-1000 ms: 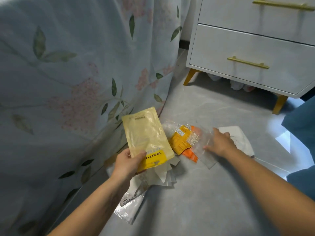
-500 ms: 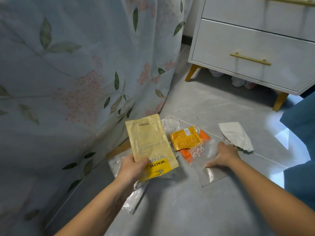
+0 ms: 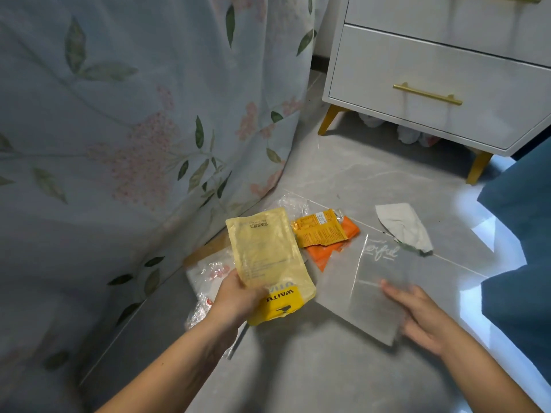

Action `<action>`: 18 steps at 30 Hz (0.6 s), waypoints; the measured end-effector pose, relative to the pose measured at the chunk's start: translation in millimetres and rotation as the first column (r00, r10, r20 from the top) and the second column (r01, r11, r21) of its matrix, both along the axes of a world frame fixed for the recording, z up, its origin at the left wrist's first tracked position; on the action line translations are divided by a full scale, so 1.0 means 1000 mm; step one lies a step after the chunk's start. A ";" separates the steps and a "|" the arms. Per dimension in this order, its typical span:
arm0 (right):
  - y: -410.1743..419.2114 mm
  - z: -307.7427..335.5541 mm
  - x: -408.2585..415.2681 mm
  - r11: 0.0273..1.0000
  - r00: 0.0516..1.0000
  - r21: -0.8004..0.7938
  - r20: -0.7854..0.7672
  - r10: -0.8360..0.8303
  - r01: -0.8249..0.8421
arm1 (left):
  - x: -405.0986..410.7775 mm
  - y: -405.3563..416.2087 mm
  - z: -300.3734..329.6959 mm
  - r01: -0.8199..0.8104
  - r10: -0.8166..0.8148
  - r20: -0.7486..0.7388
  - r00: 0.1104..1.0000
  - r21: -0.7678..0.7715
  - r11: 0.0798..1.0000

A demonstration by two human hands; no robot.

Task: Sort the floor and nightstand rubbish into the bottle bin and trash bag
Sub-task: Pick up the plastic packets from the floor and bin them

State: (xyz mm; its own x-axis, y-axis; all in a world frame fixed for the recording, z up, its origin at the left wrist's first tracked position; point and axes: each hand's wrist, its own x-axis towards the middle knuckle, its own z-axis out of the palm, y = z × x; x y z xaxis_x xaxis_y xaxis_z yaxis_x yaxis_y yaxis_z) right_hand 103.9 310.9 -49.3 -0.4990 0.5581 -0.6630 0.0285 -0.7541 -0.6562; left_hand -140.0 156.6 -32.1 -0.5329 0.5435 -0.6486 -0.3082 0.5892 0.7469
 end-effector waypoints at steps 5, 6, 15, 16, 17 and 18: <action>-0.006 0.028 -0.010 0.997 0.976 0.017 -0.202 0.082 -0.080 | 0.019 -0.001 0.007 0.048 -0.050 0.042 0.998 0.047 0.998; -0.007 0.034 -0.014 0.995 0.966 0.006 -0.237 0.102 -0.103 | 0.022 -0.001 0.008 0.050 -0.052 0.051 0.997 0.051 0.997; -0.028 0.045 -0.027 0.984 0.951 0.166 -0.290 0.104 -0.057 | 0.055 -0.009 0.031 0.263 -0.286 0.094 0.954 0.199 0.944; -0.036 0.044 -0.030 0.976 0.976 0.213 -0.196 0.095 -0.052 | 0.058 -0.010 0.036 0.281 -0.311 0.103 0.945 0.231 0.931; -0.043 0.044 -0.032 0.971 0.988 0.235 -0.135 0.076 -0.042 | 0.060 -0.012 0.041 0.300 -0.336 0.110 0.935 0.259 0.918; -0.049 0.041 -0.034 0.970 0.994 0.240 -0.093 0.051 -0.028 | 0.062 -0.014 0.044 0.313 -0.356 0.121 0.927 0.276 0.909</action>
State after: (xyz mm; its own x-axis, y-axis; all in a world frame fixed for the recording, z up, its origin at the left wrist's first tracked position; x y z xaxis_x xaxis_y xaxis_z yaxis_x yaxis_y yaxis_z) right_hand 70.3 262.3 -8.2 -0.5795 0.6722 -0.4608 -0.0176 -0.5756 -0.8176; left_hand -78.2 142.6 12.4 -0.1887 0.8250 -0.5326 -0.2567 0.4821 0.8377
